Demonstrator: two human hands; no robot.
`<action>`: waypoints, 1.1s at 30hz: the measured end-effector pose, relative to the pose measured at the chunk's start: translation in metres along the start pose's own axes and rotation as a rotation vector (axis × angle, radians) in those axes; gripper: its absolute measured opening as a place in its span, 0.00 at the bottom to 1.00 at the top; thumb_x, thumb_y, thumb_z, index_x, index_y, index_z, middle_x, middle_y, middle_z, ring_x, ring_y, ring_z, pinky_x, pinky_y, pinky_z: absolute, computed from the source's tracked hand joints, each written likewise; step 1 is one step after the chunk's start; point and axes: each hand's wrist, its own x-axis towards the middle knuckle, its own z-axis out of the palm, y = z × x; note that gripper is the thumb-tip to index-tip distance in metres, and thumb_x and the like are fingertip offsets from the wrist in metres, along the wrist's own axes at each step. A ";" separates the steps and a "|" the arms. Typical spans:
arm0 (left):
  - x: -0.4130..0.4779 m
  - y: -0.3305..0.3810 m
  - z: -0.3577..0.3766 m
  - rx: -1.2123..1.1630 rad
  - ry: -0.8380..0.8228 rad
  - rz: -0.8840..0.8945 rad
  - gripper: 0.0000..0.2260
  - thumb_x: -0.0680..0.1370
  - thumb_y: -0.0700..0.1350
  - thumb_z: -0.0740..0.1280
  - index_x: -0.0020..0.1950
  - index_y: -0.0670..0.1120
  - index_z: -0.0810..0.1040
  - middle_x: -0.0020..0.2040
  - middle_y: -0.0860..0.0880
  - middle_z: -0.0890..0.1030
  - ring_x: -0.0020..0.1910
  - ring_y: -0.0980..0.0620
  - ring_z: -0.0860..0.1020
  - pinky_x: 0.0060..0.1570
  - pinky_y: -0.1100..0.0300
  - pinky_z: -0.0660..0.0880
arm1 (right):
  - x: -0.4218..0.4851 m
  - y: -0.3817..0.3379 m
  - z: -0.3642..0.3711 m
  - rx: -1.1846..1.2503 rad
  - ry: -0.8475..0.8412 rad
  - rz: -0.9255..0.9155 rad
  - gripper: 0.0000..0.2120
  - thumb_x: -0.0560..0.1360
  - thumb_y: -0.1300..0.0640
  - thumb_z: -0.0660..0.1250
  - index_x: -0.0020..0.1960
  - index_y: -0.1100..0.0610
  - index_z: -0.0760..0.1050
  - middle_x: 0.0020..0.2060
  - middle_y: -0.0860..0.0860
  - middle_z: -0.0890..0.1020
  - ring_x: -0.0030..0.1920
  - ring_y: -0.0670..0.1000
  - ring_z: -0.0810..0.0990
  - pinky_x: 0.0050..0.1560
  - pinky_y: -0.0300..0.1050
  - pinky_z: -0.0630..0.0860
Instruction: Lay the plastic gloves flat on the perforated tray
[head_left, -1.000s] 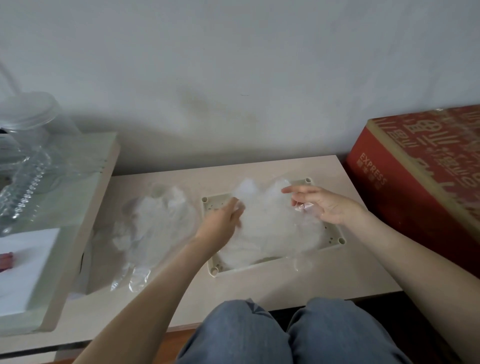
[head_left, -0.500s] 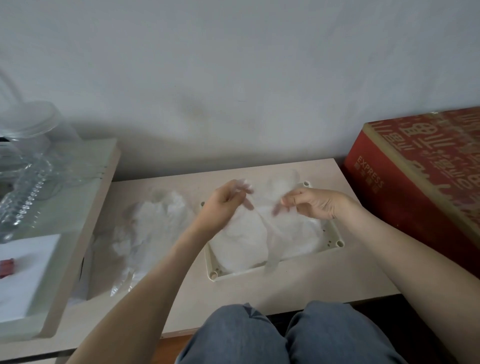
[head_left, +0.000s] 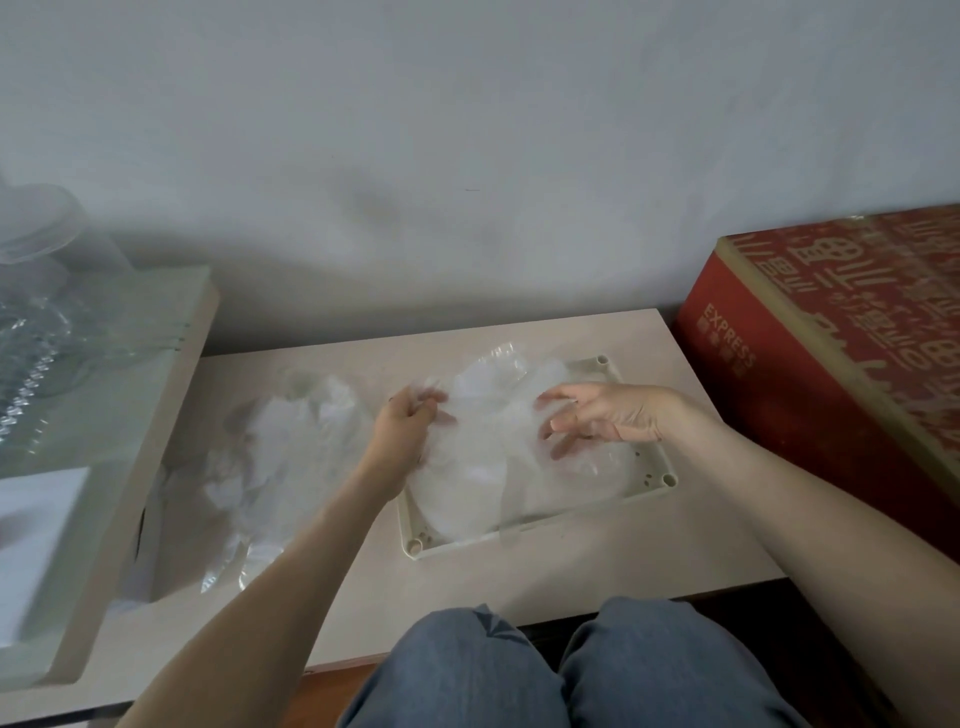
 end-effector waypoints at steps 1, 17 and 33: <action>0.002 -0.001 0.000 0.002 0.008 -0.007 0.08 0.82 0.40 0.58 0.49 0.48 0.76 0.40 0.49 0.81 0.22 0.57 0.67 0.20 0.66 0.63 | 0.003 0.002 0.002 -0.041 0.010 0.010 0.20 0.75 0.65 0.67 0.65 0.59 0.68 0.49 0.56 0.83 0.46 0.56 0.82 0.42 0.40 0.75; 0.013 -0.019 0.004 0.027 0.094 -0.286 0.14 0.81 0.36 0.54 0.62 0.39 0.75 0.29 0.46 0.69 0.24 0.51 0.65 0.20 0.66 0.60 | -0.004 0.000 0.064 -0.722 0.531 -0.291 0.47 0.61 0.44 0.79 0.70 0.49 0.56 0.64 0.48 0.65 0.64 0.49 0.65 0.66 0.45 0.58; 0.000 -0.001 0.009 0.223 0.007 -0.215 0.06 0.82 0.40 0.56 0.47 0.45 0.70 0.31 0.47 0.69 0.23 0.51 0.70 0.22 0.65 0.67 | -0.006 0.022 0.041 -1.019 0.630 -0.506 0.21 0.77 0.69 0.56 0.63 0.54 0.75 0.54 0.55 0.80 0.57 0.54 0.77 0.57 0.46 0.71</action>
